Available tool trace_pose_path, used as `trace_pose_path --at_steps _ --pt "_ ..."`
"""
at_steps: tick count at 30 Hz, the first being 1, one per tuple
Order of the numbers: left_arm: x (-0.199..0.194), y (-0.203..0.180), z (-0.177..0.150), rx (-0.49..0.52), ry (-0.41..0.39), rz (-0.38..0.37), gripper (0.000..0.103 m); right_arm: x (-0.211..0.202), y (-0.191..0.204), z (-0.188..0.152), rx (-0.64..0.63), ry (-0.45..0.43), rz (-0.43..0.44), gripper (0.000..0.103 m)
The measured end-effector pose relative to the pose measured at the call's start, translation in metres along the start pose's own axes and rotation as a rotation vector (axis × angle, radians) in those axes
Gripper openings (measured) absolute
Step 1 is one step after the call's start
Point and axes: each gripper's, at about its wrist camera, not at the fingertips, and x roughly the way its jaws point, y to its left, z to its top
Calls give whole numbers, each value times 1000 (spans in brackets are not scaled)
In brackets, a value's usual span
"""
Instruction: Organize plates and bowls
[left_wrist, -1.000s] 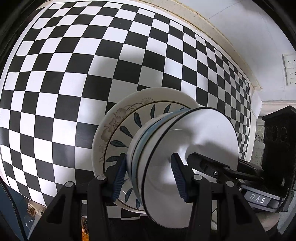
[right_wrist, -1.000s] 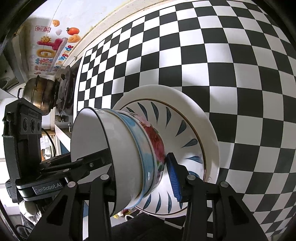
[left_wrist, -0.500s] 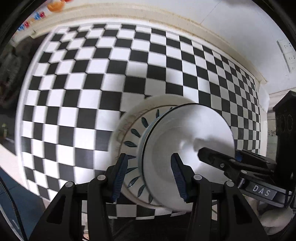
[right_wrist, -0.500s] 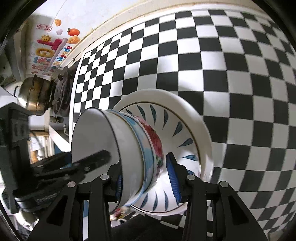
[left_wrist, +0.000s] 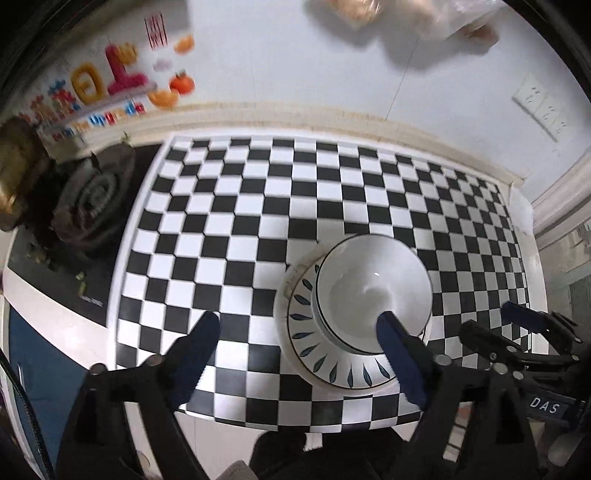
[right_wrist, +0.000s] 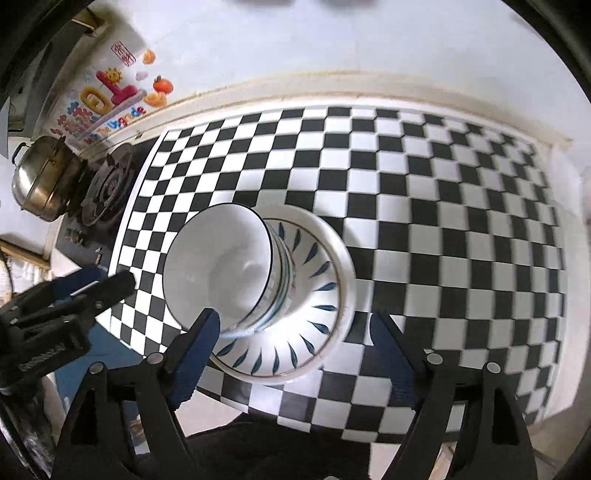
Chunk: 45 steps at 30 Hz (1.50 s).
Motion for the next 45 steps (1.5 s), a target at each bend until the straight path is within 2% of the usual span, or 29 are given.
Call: trace_pose_path --at_steps 1,4,12,16,19,22,26,37,45 --pt "-9 1 -4 9 -26 4 88 -11 2 -6 5 -28 -18 87" --pt "-26 0 -13 35 -62 8 99 -36 12 -22 29 -86 -42 88" --pt "-83 1 -48 61 -160 -25 99 -95 31 -67 76 -206 -73 90" --pt "-121 1 -66 70 -245 -11 99 -123 43 -94 71 -256 -95 91" --pt "-144 2 -77 65 -280 -19 99 -146 52 -112 60 -298 -110 92" --pt "-170 0 -93 79 -322 14 99 -175 63 -132 45 -352 -130 92" --pt "-195 -2 -117 93 -359 23 99 -215 77 -161 31 -436 -150 93" --pt "-244 -2 -167 95 -408 27 99 -282 102 -234 9 -544 -162 94" --pt "-258 -2 -186 93 -406 34 99 -302 102 -261 25 -583 -176 94"
